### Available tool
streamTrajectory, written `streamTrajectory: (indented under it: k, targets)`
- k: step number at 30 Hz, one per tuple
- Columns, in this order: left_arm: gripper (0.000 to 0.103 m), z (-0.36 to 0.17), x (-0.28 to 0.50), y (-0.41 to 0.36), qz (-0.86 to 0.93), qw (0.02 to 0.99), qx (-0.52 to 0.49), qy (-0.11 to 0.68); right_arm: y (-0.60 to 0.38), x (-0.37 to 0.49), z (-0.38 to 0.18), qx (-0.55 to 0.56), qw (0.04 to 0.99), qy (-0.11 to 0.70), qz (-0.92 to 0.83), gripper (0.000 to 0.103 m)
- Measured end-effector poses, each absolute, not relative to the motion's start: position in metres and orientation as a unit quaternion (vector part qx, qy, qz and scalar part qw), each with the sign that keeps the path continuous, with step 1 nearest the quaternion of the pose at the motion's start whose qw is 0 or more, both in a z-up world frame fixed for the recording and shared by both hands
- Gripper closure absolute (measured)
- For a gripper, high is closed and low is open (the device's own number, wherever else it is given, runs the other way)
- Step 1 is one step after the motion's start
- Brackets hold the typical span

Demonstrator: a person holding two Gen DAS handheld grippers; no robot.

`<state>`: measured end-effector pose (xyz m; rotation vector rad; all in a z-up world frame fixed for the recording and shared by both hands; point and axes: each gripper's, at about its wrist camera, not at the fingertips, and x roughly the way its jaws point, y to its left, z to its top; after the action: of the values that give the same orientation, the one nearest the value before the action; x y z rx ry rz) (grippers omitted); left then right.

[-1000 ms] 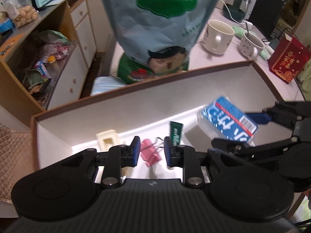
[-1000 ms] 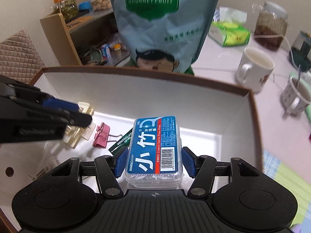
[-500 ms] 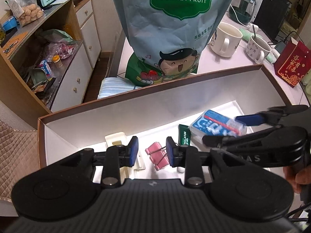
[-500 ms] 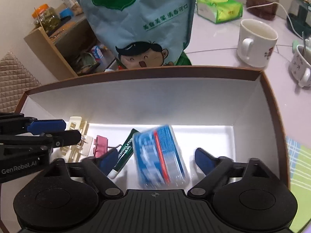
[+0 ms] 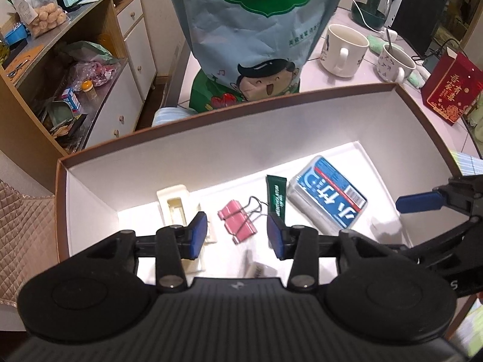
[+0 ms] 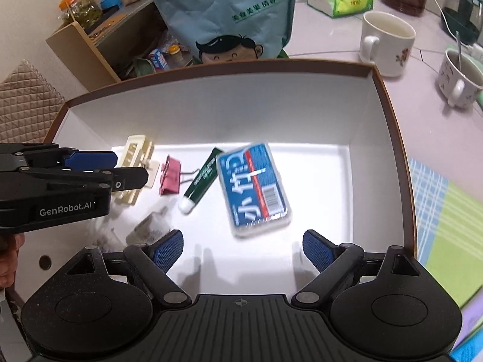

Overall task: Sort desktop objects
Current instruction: 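Open both tools to drop the lip gel tube and toothpick box in the box, then withdraw both tools from the box toward the blue and purple tubes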

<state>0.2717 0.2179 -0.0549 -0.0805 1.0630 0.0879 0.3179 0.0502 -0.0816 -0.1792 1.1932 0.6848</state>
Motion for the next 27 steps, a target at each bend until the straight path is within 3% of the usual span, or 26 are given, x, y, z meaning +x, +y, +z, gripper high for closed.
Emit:
streamTrajectory:
  k: [27]
  targets:
    - [0.051,-0.001,0.19,0.179,0.065,0.883,-0.019,0.465,0.021,0.243,-0.038,-0.093,0.807,0.498,0.304,0.014]
